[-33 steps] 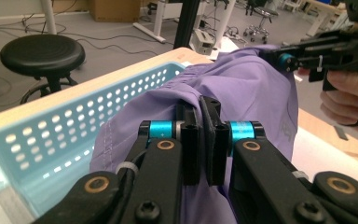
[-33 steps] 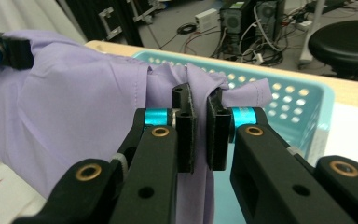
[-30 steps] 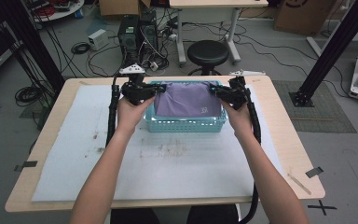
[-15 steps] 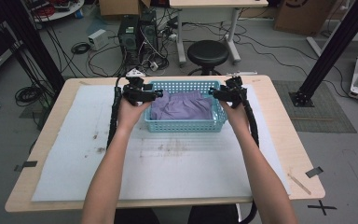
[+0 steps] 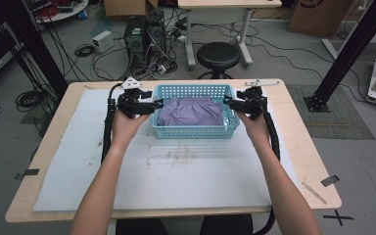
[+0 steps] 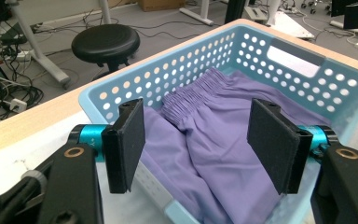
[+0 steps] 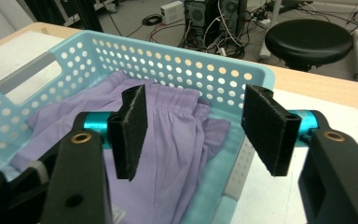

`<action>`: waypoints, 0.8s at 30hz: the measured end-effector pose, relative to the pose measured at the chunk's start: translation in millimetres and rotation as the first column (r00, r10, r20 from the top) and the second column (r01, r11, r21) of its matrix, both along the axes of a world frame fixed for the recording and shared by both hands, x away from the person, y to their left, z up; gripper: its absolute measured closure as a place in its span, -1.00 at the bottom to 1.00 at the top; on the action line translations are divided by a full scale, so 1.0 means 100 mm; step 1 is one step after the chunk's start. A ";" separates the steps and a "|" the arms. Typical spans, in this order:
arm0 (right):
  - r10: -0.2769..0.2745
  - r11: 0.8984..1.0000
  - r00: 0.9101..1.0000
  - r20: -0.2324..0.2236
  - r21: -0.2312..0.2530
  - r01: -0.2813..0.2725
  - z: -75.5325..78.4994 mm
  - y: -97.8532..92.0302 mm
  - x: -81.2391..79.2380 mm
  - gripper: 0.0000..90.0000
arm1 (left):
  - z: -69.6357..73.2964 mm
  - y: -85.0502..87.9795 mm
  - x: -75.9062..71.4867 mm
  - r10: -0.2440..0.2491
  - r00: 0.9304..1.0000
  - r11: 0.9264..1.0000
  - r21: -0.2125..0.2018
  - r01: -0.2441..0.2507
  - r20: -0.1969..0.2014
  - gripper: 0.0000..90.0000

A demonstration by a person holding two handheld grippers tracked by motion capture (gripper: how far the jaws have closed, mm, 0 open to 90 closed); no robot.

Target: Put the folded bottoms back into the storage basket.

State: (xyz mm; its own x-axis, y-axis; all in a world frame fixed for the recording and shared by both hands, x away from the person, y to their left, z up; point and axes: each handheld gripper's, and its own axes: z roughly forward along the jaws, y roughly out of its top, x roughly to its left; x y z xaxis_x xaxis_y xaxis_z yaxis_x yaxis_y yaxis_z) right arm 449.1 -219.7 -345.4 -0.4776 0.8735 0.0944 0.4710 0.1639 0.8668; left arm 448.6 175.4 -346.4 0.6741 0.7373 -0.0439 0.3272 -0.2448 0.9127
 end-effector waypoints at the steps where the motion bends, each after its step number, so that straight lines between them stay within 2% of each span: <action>1: 0.004 1.000 1.000 -0.004 -0.009 -0.004 0.00 0.00 -0.02 -0.15 | 0.00 0.01 -0.04 -0.002 1.000 1.000 -0.002 0.002 0.009 -0.18; 4: 0.019 1.000 1.000 0.000 -0.019 -0.019 0.01 -0.01 -0.10 -0.18 | 0.01 0.02 -0.17 -0.017 0.999 1.000 -0.008 0.018 0.034 -0.18; 5: 0.023 1.000 0.999 0.033 -0.010 -0.023 0.01 -0.03 -0.15 -0.17 | 0.01 0.03 -0.22 -0.024 0.999 1.000 -0.009 0.024 0.039 -0.18; 6: 0.027 1.000 0.999 0.048 -0.003 -0.027 0.02 -0.04 -0.19 -0.17 | 0.01 0.03 -0.27 -0.031 0.998 0.999 -0.014 0.031 0.048 -0.18; 9: 0.049 0.999 0.997 0.053 -0.001 -0.049 0.01 -0.07 -0.31 -0.17 | 0.00 0.05 -0.44 -0.048 0.997 0.998 -0.022 0.050 0.068 -0.18; 13: 0.068 0.998 0.995 0.071 0.006 -0.069 -0.03 -0.12 -0.50 -0.19 | -0.04 0.07 -0.66 -0.066 0.996 0.997 -0.024 0.068 0.067 -0.19; 15: 0.079 0.997 0.994 0.079 0.010 -0.080 -0.06 -0.15 -0.60 -0.21 | -0.10 0.09 -0.78 -0.055 0.994 0.998 -0.038 0.059 0.098 -0.19; 17: 0.082 0.996 0.993 0.085 0.014 -0.083 -0.10 -0.17 -0.69 -0.23 | -0.16 0.11 -0.89 -0.055 0.994 0.997 -0.054 0.061 0.098 -0.19; 20: 0.091 0.996 0.990 0.104 0.016 -0.093 -0.18 -0.20 -0.86 -0.27 | -0.24 0.14 -1.02 -0.058 0.994 0.997 -0.042 0.062 0.098 -0.19; 24: 0.096 0.995 0.990 0.104 0.021 -0.098 -0.29 -0.24 -1.03 -0.30 | -0.32 0.15 -1.19 -0.069 0.992 0.996 -0.045 0.074 0.102 -0.21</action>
